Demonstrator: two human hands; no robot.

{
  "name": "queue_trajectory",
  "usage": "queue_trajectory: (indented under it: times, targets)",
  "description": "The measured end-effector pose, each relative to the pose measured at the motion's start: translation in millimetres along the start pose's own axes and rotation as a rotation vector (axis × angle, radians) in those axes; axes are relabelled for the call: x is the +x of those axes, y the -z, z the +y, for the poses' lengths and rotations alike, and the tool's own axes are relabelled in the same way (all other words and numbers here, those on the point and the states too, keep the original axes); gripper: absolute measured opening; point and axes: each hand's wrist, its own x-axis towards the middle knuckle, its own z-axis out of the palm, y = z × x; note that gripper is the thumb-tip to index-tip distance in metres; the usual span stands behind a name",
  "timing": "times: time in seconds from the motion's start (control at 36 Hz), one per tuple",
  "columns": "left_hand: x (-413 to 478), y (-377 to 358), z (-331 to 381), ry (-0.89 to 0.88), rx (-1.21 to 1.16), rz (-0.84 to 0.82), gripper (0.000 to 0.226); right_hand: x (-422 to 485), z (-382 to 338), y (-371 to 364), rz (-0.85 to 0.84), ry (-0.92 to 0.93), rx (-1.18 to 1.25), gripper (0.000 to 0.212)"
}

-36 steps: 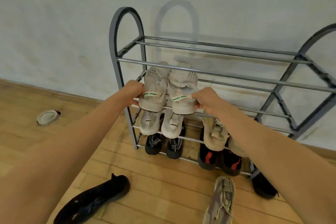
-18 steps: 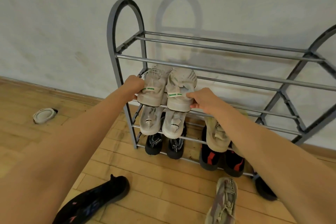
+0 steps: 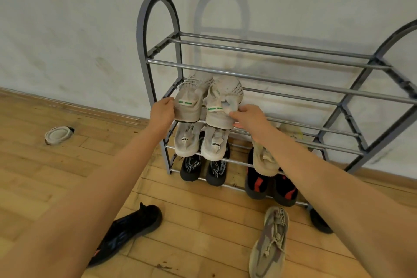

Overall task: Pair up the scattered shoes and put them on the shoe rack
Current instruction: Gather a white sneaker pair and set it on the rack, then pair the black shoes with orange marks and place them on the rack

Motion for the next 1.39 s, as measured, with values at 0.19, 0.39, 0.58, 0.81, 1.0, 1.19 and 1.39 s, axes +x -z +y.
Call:
queue_trajectory:
  times: [0.19,0.39,0.58,0.81,1.0,1.19,1.39]
  targets:
    - [-74,8,-39,-0.206,0.144,0.014,0.036,-57,24,-9,0.089,0.522,-0.404,0.034]
    - [-119,16,-137,-0.248,0.427,-0.174,0.029,-85,82,-52,-0.282,0.726,-0.742,0.038]
    - [-128,48,-228,0.239,0.97,-0.466,0.065,-74,151,-125,-0.625,0.567,-0.9,0.039]
    - [-117,75,-312,0.364,1.325,-0.528,0.094,-62,197,-203,-0.806,0.34,-0.815,0.049]
    - [-105,66,-325,0.049,1.135,-0.523,0.072,-64,216,-214,-0.801,0.208,-0.709,0.065]
    - [-147,-54,-294,-0.424,1.06,-0.822,0.079,-60,236,-146,-0.891,0.011,-0.927,0.046]
    - [-190,-118,-294,-0.689,0.892,-0.831,0.075,-103,269,-41,-1.039,-0.15,-0.994,0.049]
